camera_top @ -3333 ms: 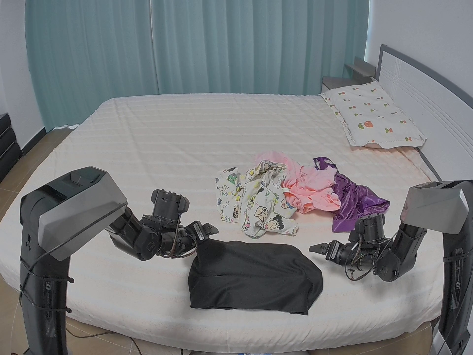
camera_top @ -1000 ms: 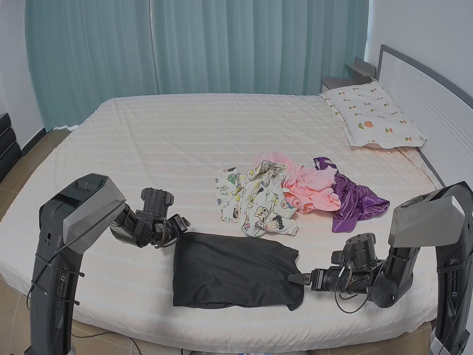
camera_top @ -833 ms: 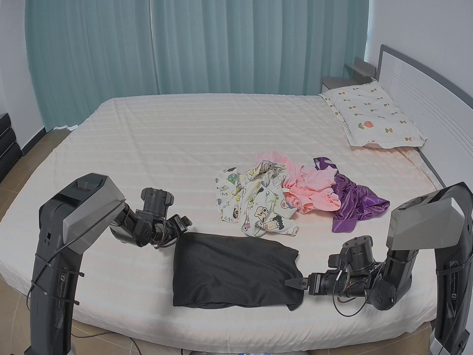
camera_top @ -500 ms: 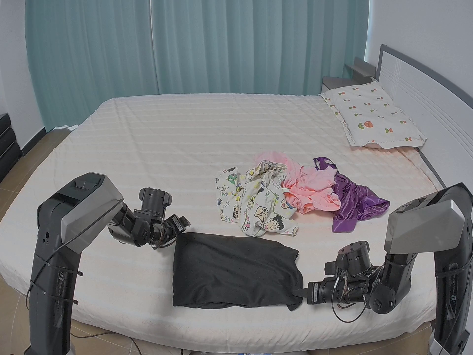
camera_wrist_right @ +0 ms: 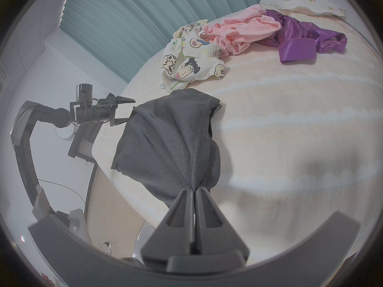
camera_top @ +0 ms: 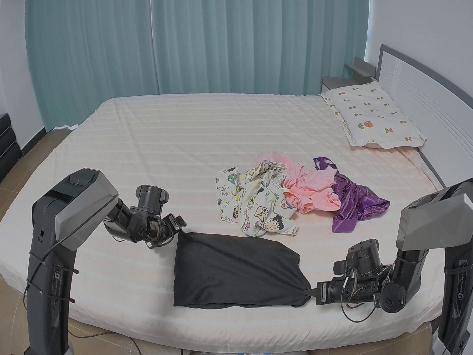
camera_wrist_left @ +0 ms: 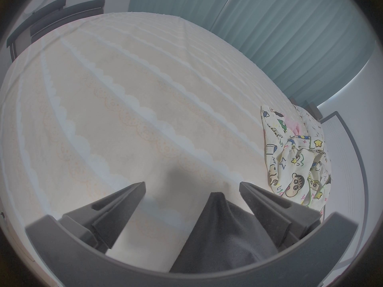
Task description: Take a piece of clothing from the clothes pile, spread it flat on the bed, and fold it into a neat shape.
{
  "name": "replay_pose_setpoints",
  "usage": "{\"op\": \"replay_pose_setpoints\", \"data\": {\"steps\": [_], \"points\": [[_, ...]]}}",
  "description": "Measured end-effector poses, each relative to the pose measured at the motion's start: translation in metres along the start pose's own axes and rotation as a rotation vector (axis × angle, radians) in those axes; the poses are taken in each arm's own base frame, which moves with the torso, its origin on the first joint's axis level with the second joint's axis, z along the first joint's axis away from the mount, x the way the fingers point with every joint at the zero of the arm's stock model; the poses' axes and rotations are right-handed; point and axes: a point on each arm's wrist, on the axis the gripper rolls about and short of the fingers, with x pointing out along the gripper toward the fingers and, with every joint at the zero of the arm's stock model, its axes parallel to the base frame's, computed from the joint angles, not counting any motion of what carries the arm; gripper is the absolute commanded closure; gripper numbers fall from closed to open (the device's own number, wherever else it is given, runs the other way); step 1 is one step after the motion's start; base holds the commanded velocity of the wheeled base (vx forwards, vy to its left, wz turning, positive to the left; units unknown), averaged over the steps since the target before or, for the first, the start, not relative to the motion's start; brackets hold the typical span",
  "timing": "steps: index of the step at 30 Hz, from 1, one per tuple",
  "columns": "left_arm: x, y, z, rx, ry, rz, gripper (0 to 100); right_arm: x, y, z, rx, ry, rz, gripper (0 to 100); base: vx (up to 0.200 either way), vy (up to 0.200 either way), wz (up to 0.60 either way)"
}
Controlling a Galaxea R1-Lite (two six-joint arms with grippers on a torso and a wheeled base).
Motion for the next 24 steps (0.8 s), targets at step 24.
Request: {"op": "replay_pose_setpoints", "data": {"steps": [24], "points": [[-0.067, 0.032, -0.061, 0.146, 0.222, -0.169, 0, 0.018, 0.002, 0.042, 0.140, -0.109, 0.020, 0, 0.000, 0.000, 0.00]]}}
